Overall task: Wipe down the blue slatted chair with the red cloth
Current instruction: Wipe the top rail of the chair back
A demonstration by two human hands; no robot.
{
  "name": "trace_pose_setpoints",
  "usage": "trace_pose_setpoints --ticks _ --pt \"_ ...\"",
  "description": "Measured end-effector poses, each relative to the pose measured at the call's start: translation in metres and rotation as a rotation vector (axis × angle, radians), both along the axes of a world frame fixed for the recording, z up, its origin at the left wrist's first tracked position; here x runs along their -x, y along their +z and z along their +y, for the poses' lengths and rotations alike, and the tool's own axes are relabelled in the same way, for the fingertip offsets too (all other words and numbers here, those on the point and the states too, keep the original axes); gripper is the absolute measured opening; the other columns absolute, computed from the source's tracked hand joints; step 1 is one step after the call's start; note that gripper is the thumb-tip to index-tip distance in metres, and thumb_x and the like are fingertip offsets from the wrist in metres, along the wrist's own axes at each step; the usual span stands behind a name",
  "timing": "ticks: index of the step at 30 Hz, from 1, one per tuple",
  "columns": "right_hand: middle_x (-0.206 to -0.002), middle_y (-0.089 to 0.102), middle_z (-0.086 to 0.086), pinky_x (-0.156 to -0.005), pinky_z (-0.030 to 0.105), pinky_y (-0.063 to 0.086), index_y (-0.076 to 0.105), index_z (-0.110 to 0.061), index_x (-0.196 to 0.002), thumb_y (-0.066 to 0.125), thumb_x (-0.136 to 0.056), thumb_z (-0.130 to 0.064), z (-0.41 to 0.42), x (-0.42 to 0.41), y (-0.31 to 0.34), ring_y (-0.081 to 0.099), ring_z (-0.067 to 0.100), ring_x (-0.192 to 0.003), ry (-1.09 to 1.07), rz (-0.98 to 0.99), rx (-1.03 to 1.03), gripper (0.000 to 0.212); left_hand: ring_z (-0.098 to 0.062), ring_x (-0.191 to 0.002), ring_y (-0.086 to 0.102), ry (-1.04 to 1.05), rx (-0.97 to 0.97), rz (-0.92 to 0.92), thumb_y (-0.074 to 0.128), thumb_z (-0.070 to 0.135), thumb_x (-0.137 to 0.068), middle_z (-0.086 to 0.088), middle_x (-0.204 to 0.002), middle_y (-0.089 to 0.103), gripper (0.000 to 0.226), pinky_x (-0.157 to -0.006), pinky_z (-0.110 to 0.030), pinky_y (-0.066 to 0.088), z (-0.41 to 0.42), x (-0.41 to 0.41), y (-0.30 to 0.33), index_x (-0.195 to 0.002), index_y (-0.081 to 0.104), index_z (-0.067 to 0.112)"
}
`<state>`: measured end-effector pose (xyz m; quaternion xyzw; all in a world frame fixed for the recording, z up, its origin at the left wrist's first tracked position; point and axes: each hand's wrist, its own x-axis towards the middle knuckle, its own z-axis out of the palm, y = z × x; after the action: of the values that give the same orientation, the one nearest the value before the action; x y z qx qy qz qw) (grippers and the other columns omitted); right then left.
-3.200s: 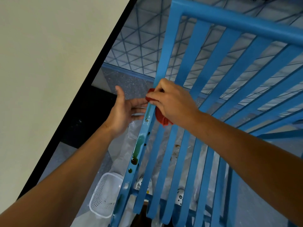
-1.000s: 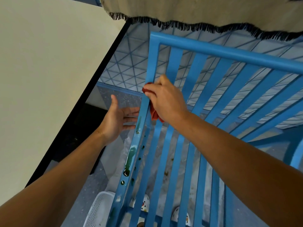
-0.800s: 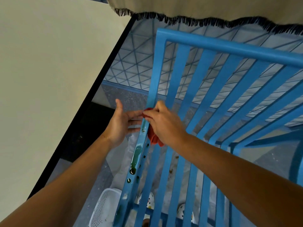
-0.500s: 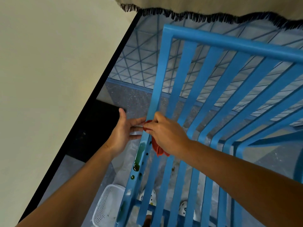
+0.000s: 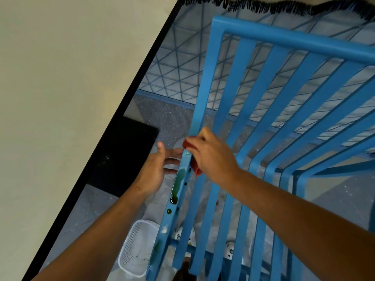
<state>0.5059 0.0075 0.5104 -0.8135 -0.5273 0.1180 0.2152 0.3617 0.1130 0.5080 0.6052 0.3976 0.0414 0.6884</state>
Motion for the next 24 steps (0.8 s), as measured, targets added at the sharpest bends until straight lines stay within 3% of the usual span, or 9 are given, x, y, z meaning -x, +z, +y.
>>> trace_pose_setpoints --ticks 3,6,9,13,16,19,21,24 --pt "-0.094 0.06 0.007 -0.06 0.02 0.04 0.074 -0.013 -0.112 0.077 -0.088 -0.025 -0.016 0.021 -0.012 0.066 0.022 -0.072 0.008 0.045 0.018 0.027 -0.005 -0.095 0.071 -0.018 0.023 0.001 0.012 0.061 -0.091 0.002 -0.106 0.075 0.072 -0.073 -0.021 0.057 0.0 0.003 0.001 -0.11 0.071 0.025" --pt "-0.093 0.059 0.007 -0.057 0.029 0.05 0.075 -0.014 -0.112 0.076 -0.09 -0.025 -0.018 0.023 -0.01 0.065 0.025 -0.074 0.074 0.034 0.019 0.025 -0.007 -0.095 0.071 -0.039 0.026 0.013 0.018 0.059 -0.094 -0.001 -0.107 0.075 0.067 -0.073 -0.022 0.056 -0.001 0.007 0.001 -0.113 0.071 0.022" --pt "-0.101 0.058 0.004 -0.067 0.032 0.049 0.072 -0.021 -0.121 0.064 -0.098 -0.03 -0.01 0.003 0.003 0.061 0.022 -0.087 0.15 0.037 0.059 0.026 -0.005 -0.085 0.071 -0.003 0.056 0.0 0.028 0.043 -0.104 -0.003 -0.1 0.074 0.052 -0.068 -0.019 0.054 -0.003 0.006 0.0 -0.111 0.071 0.015" --pt "-0.106 0.061 0.004 -0.07 0.024 0.038 0.074 -0.021 -0.117 0.066 -0.097 -0.029 0.008 -0.021 0.012 0.062 0.02 -0.092 -0.017 -0.014 -0.056 0.023 -0.009 -0.081 0.071 0.043 0.096 0.004 0.032 0.029 -0.108 -0.008 -0.101 0.071 0.041 -0.067 -0.021 0.056 -0.001 0.006 -0.001 -0.111 0.069 0.01" --pt "-0.098 0.062 0.008 -0.064 0.024 0.048 0.077 -0.013 -0.109 0.075 -0.09 -0.021 0.006 -0.009 0.002 0.065 0.023 -0.082 -0.021 -0.031 -0.103 0.02 -0.012 -0.086 0.07 0.04 0.07 0.021 0.037 0.023 -0.108 -0.004 -0.1 0.071 0.034 -0.07 -0.023 0.056 0.001 0.006 0.001 -0.113 0.069 0.011" --pt "-0.095 0.061 0.007 -0.062 0.036 0.06 0.076 -0.013 -0.112 0.077 -0.089 -0.02 -0.011 0.011 -0.01 0.064 0.024 -0.078 0.094 -0.023 -0.064 0.025 -0.019 -0.093 0.068 0.057 0.064 0.031 0.039 0.017 -0.108 -0.01 -0.108 0.071 0.031 -0.079 -0.031 0.057 0.002 0.007 0.004 -0.118 0.067 0.009" --pt "-0.1 0.062 0.005 -0.071 0.04 0.06 0.075 -0.018 -0.117 0.072 -0.092 -0.023 -0.016 0.013 -0.008 0.065 0.024 -0.085 0.098 0.037 -0.022 0.025 -0.022 -0.099 0.068 0.052 0.018 0.039 0.043 0.017 -0.106 -0.012 -0.112 0.071 0.028 -0.083 -0.033 0.056 0.001 0.009 0.008 -0.115 0.069 0.015" --pt "-0.11 0.062 0.001 -0.087 0.035 0.053 0.071 -0.023 -0.121 0.067 -0.097 -0.029 -0.014 0.006 0.007 0.063 0.019 -0.097 -0.011 0.192 -0.018 0.025 -0.017 -0.102 0.068 0.067 -0.138 0.014 0.055 0.017 -0.102 -0.002 -0.107 0.073 0.018 -0.087 -0.029 0.054 -0.003 0.009 0.016 -0.111 0.07 0.021"
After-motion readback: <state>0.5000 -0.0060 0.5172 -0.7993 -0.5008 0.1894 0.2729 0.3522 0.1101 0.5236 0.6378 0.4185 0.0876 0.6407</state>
